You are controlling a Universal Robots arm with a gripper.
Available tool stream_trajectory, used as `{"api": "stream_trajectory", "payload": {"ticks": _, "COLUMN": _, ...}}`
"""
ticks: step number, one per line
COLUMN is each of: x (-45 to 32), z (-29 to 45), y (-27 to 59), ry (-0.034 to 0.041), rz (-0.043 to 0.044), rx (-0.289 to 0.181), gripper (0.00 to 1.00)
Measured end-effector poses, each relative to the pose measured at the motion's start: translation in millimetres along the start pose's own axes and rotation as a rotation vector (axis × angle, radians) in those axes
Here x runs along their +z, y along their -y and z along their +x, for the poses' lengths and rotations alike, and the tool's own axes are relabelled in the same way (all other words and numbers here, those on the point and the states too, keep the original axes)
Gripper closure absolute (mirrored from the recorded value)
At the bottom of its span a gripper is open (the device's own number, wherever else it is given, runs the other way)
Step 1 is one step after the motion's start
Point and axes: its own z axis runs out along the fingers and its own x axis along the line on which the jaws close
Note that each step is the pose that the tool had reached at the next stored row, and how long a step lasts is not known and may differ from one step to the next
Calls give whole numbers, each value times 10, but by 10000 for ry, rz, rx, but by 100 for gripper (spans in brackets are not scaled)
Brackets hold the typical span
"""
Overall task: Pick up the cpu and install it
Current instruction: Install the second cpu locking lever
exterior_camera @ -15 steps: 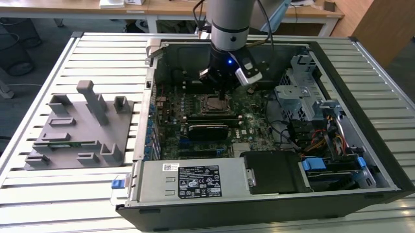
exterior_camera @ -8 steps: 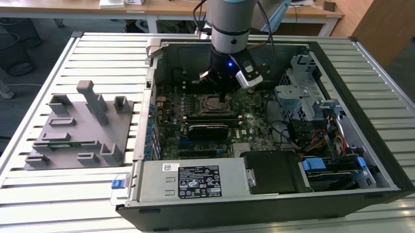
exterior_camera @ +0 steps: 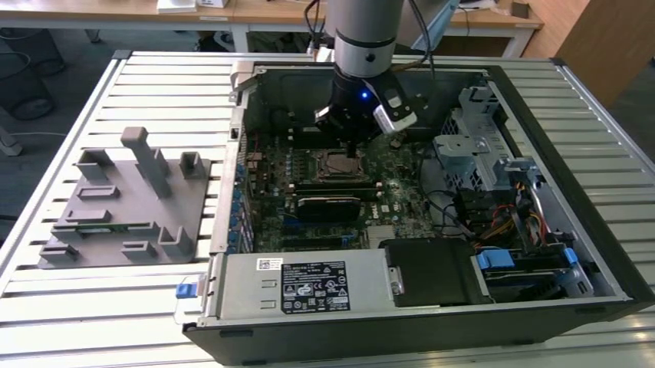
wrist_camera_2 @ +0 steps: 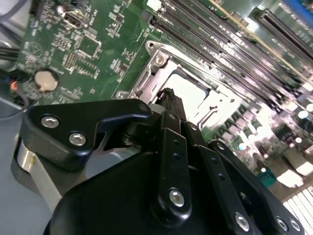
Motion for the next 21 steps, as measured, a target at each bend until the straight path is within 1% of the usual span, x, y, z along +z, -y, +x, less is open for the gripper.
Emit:
{"api": "stream_trajectory", "payload": {"ticks": 3, "x": -107, "z": -2, "y": -2, "ry": -3, "rz": -1, "rx": 0, "gripper": 89}}
{"api": "stream_trajectory", "payload": {"ticks": 5, "x": -151, "z": -3, "y": -3, "ry": -29, "rz": -1, "rx": 0, "gripper": 89}}
{"api": "stream_trajectory", "payload": {"ticks": 8, "x": -157, "z": -2, "y": 3, "ry": -115, "rz": -5, "rx": 3, "gripper": 89}}
{"api": "stream_trajectory", "payload": {"ticks": 9, "x": -157, "z": -2, "y": 14, "ry": -129, "rz": -4, "rx": 3, "gripper": 89}}
{"api": "stream_trajectory", "payload": {"ticks": 13, "x": -158, "z": 0, "y": 77, "ry": -134, "rz": -3, "rx": 3, "gripper": 89}}
{"api": "stream_trajectory", "payload": {"ticks": 21, "x": -155, "z": 2, "y": 138, "ry": -137, "rz": 16, "rx": 3, "gripper": 89}}
